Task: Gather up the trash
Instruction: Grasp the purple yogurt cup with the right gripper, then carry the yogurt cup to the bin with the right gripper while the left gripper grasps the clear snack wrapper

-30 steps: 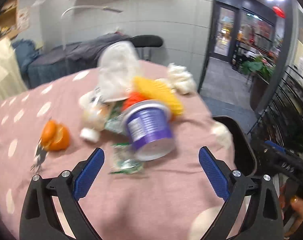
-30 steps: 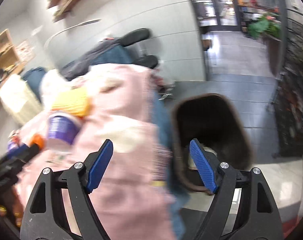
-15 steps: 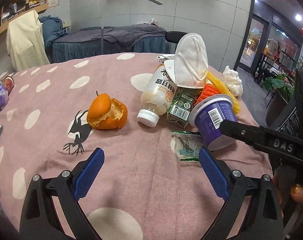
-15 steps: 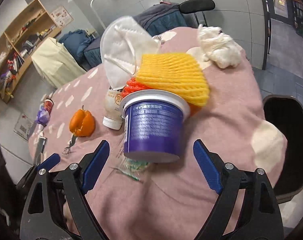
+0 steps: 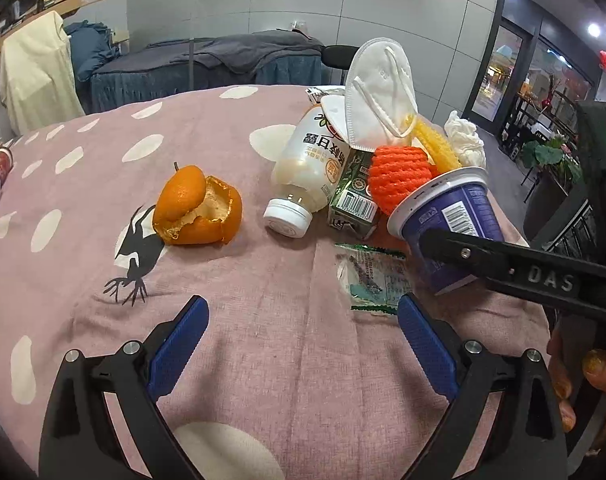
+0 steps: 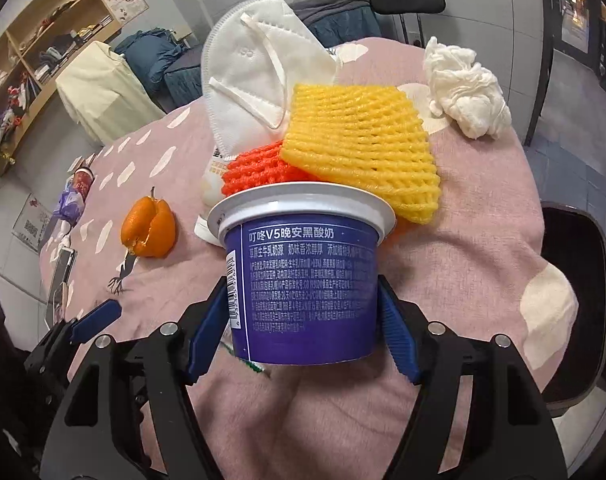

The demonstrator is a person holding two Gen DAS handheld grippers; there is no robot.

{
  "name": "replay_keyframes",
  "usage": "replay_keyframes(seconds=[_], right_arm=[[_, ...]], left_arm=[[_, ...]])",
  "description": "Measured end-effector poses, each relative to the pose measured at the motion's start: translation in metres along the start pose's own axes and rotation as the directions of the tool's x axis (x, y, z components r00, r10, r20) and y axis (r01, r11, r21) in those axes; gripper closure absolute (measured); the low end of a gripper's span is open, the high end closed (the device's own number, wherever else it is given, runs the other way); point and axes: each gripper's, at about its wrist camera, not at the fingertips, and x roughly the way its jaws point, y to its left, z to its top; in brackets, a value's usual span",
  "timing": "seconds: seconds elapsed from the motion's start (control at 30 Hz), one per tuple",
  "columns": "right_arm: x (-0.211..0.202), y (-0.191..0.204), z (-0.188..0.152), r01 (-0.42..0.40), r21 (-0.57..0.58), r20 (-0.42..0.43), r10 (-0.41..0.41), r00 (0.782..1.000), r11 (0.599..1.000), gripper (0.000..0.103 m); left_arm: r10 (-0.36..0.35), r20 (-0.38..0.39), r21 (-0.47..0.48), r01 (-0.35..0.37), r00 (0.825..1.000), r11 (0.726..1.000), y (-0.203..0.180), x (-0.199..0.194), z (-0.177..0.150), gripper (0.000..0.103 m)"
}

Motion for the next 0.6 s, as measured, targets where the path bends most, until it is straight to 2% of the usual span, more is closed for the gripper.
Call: replay_keyframes(seconds=[0.2, 0.3, 0.4, 0.5, 0.6], right_arm=[[-0.048, -0.01, -0.02, 0.009, -0.022, 0.091, -0.007, 0.996, 1.0, 0.033], [-0.065, -0.022, -0.028, 0.004, 0.007, 0.12, -0.004, 0.993, 1.0, 0.033], [-0.077, -0.032, -0.034, 0.017, 0.029, 0.148, -0.021, 0.989, 0.999, 0.033], [-0.085, -0.04, -0.039, 0.027, 0.052, 0.171, -0.036, 0.985, 0.998, 0.033], [-0.093, -0.047, -0.045, 0.029, 0.065, 0.188, -0.041, 0.981, 0.997, 0.033]], left_arm=[[-0.037, -0.029, 0.037, 0.038, 0.999, 0.999, -0.01, 0.009, 0.006, 0.01], [-0.069, -0.071, 0.083, 0.074, 0.995, 0.994, -0.022, 0.018, 0.01, 0.01], [-0.069, -0.119, 0.145, 0.086, 0.99, 0.986, -0.036, 0.032, 0.012, 0.014], [-0.034, -0.166, 0.202, 0.068, 0.986, 0.977, -0.048, 0.047, 0.013, 0.024], [-0.011, -0.2, 0.216, 0.055, 0.98, 0.975, -0.051, 0.06, 0.015, 0.037]])
